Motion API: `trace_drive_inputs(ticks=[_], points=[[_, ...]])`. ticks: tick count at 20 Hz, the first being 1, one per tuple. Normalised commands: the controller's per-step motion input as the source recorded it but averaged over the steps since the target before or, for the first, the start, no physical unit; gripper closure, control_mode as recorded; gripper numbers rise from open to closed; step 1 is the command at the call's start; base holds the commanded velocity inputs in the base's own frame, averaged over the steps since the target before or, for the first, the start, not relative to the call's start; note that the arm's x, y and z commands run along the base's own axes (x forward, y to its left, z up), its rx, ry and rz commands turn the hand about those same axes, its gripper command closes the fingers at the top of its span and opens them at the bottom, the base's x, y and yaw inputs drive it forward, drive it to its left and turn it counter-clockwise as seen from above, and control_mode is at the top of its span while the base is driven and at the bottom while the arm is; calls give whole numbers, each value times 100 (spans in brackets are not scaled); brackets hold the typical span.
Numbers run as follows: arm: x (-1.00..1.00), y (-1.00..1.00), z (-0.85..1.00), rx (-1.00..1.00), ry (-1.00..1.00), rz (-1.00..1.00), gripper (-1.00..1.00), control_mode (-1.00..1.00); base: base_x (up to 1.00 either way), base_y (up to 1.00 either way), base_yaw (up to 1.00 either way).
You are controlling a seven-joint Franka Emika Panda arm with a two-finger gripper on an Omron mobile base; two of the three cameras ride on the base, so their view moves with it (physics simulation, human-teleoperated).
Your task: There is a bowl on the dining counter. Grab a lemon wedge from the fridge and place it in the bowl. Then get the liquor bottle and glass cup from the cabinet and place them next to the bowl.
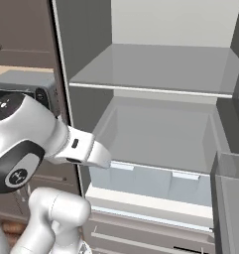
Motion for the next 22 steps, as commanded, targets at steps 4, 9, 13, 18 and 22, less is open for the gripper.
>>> trace_drive_inputs(ticks=[4, 9, 13, 18, 22], points=[[0, 0, 0, 0, 0, 0, 100, 100, -63, 4, 4], [0, 0, 0, 0, 0, 0, 100, 100, -87, 15, 8], [0, 0, 0, 0, 0, 0, 100, 100, -84, 23, 34], [0, 0, 0, 0, 0, 0, 100, 100, -61, 22, 61], [0, 0, 0, 0, 0, 0, 100, 100, -37, 18, 69]])
